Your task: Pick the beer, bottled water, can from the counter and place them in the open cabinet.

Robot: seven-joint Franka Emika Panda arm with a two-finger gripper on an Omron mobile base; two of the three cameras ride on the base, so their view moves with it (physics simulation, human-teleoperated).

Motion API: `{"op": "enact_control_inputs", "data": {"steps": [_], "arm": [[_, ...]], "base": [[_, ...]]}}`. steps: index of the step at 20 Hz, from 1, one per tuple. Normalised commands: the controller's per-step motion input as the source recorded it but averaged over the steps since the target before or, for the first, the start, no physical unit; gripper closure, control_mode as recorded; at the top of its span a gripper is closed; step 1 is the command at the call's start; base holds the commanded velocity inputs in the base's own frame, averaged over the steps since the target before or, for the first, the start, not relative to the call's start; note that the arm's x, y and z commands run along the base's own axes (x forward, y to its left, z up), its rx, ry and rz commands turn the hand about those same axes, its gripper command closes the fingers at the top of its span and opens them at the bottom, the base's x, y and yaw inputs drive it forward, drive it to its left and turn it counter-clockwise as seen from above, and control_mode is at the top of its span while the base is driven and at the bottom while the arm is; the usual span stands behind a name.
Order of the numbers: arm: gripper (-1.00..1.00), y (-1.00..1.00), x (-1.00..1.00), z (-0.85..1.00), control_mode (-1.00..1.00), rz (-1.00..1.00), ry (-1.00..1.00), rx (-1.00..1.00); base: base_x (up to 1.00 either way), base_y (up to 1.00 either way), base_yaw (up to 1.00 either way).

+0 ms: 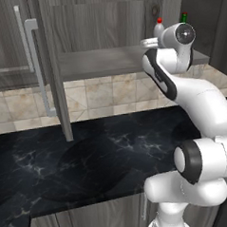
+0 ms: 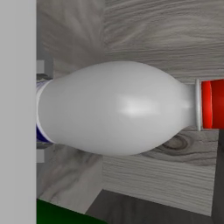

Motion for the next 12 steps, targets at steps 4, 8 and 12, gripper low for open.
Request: {"op": "enact_control_inputs", "data": {"steps": [4,8,12], "arm": [[1.0,0.0,0.04,-0.09,-1.0,0.0,0.0,0.0],[1.0,0.0,0.03,-0.05,-1.0,0.0,0.0,0.0],[-1.0,0.0,0.1,-0.09,-1.0,0.0,0.0,0.0]], "base": [[0.0,0.0,0.0],[0.0,0.0,0.0],[0.0,0.0,0.0]]}}
